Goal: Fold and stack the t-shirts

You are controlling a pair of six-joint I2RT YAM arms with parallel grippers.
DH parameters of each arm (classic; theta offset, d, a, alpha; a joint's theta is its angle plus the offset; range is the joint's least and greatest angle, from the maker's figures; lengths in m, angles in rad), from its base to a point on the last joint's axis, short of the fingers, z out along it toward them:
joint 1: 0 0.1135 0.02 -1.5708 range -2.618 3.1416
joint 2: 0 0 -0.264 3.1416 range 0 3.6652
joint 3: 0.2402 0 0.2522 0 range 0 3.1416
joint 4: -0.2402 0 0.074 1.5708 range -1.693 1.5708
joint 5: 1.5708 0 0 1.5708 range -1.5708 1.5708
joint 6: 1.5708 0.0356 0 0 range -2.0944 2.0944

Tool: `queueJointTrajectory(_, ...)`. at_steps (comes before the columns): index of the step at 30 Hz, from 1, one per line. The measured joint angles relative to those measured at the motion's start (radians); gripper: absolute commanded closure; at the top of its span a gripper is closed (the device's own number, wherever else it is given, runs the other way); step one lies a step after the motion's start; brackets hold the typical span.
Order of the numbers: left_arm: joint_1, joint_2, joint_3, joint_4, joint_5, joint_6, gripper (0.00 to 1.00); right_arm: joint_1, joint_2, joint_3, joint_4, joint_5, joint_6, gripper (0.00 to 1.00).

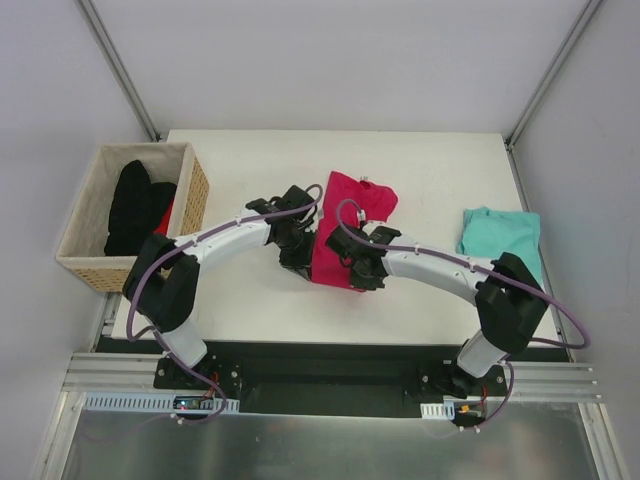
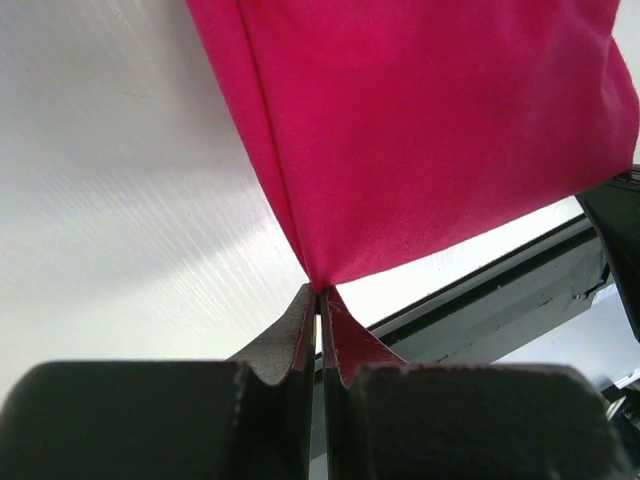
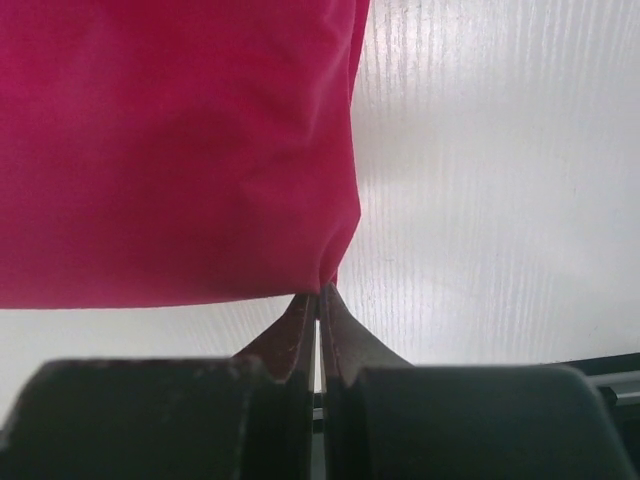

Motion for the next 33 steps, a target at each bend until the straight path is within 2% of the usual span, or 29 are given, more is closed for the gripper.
queueJointTrajectory(33, -0.132, -0.204, -0.047, -0.085, -0.069, -0.089, 1.00, 0.169, -0.132, 0.018, -0.194, 0.111, 0.172, 0.99)
